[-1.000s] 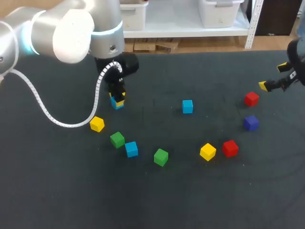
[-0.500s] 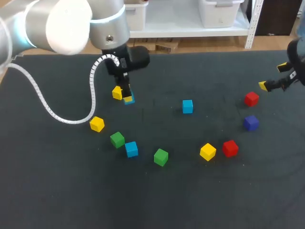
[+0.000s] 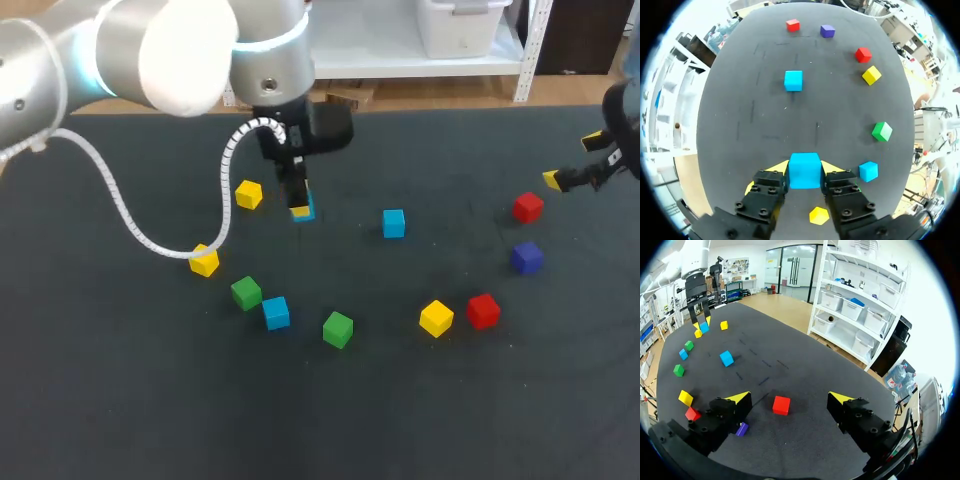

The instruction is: Place the blue cubes, place green cubes on the blue cubes, place the yellow cubes on the green cubes, then place the red cubes on the yellow cubes, and place purple cube on the red cubes.

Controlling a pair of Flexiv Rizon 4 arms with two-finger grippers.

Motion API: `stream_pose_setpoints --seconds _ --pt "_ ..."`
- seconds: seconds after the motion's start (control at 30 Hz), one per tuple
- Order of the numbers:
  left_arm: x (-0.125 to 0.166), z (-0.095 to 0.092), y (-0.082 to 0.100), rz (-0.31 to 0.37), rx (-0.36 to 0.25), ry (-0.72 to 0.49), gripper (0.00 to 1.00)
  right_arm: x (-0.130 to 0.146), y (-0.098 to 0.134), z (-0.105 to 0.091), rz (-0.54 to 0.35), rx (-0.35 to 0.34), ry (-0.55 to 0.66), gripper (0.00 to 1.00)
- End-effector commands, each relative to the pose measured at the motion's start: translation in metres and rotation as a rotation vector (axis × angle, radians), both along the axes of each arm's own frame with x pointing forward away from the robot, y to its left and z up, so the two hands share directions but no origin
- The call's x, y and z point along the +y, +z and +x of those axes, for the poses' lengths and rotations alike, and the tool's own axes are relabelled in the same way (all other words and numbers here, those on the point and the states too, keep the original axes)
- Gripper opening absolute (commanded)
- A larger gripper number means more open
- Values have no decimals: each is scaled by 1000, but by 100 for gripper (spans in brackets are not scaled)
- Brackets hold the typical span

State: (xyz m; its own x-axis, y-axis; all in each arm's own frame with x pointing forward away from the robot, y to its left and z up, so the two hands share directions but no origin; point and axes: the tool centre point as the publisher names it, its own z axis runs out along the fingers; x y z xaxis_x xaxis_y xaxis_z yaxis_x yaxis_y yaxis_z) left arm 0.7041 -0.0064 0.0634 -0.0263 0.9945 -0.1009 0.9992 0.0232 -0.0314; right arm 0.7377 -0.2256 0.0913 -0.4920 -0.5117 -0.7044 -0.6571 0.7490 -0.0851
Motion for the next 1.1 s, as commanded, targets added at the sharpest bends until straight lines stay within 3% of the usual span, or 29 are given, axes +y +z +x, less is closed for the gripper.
stream_pose_setpoints --seconds 0.03,0.23,0.4,0.47,0.73,1.1 --pt "-10 3 1 26 19 -29 0 1 0 0 -2 -1 -3 100" --pt "-24 -2 -2 68 58 -16 0 1 0 0 -2 -1 -3 100" --pt "-35 -4 -11 144 69 27 0 1 0 0 -2 -1 -3 100" --pt "-39 -2 -16 144 89 49 0 1 0 0 -2 -1 -3 100" --pt "-42 5 -33 169 67 65 0 1 0 0 -2 -1 -3 100" --pt "-66 2 -38 156 55 -25 0 1 0 0 -2 -1 -3 100"
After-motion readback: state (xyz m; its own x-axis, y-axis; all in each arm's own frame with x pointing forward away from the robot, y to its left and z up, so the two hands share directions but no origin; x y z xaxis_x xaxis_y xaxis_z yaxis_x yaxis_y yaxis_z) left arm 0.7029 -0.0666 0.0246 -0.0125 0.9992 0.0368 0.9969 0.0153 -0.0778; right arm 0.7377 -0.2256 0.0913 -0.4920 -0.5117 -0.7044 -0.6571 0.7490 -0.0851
